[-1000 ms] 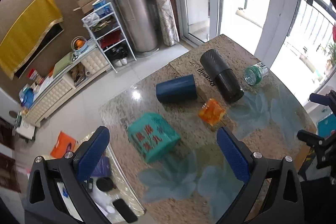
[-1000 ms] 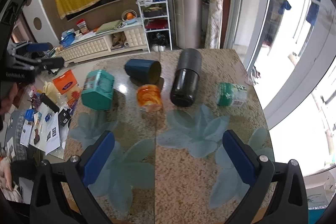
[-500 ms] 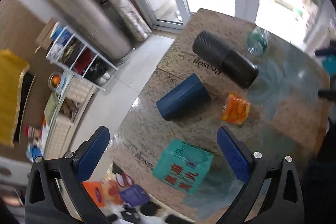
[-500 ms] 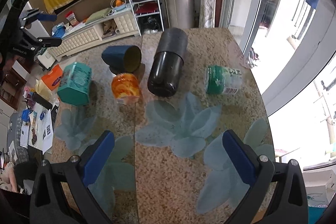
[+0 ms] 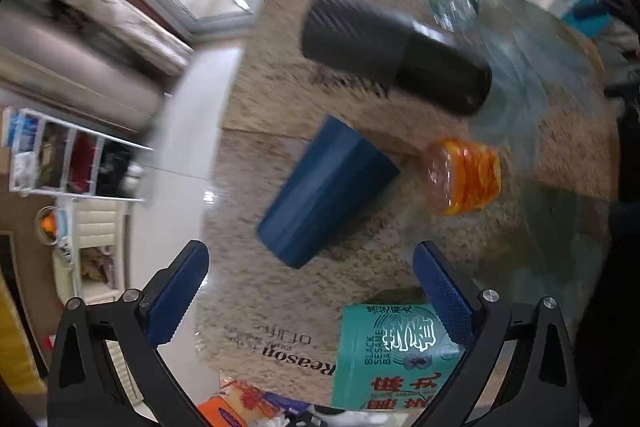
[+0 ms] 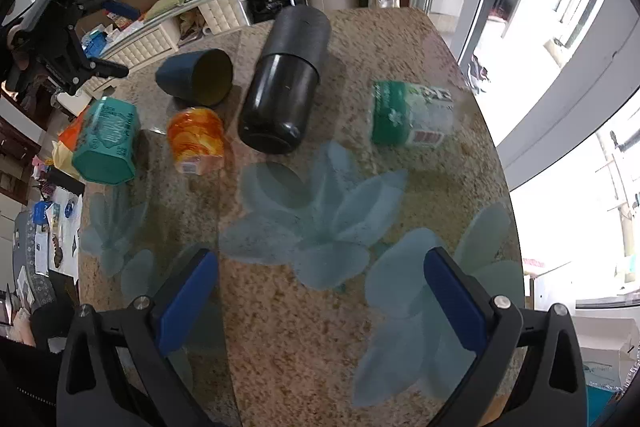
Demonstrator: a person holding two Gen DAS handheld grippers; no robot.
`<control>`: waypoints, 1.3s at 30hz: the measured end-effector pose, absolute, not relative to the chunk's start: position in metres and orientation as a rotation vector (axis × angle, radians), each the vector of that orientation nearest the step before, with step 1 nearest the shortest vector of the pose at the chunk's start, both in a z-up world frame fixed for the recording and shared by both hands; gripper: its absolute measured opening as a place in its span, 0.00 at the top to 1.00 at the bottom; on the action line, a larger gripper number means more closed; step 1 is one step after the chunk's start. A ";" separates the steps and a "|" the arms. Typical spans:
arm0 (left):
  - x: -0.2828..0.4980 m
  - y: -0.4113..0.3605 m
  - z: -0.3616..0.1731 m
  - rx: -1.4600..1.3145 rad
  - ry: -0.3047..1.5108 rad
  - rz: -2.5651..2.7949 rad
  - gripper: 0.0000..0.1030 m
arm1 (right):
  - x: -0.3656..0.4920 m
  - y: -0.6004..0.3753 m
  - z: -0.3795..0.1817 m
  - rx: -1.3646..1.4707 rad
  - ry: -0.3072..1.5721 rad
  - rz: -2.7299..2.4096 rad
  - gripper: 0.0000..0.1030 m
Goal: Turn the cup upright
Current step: 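Move the left gripper toward the blue cup lying on its side, then close the left gripper around the blue cup's body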
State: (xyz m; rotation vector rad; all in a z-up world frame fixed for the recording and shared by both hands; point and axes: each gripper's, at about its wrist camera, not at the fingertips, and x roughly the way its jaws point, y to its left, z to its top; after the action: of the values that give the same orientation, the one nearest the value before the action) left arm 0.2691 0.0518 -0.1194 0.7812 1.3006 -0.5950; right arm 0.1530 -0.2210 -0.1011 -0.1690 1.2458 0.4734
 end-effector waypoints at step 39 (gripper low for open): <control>0.323 0.047 -0.237 0.741 1.430 -0.760 0.25 | 0.176 -0.227 -0.140 -0.115 1.378 0.448 0.00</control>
State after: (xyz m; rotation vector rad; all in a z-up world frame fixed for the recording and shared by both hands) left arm 0.3229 0.0472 -0.2367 0.7409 1.4297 -0.7599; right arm 0.1764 -0.2273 -0.1402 -0.1151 1.3780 0.4484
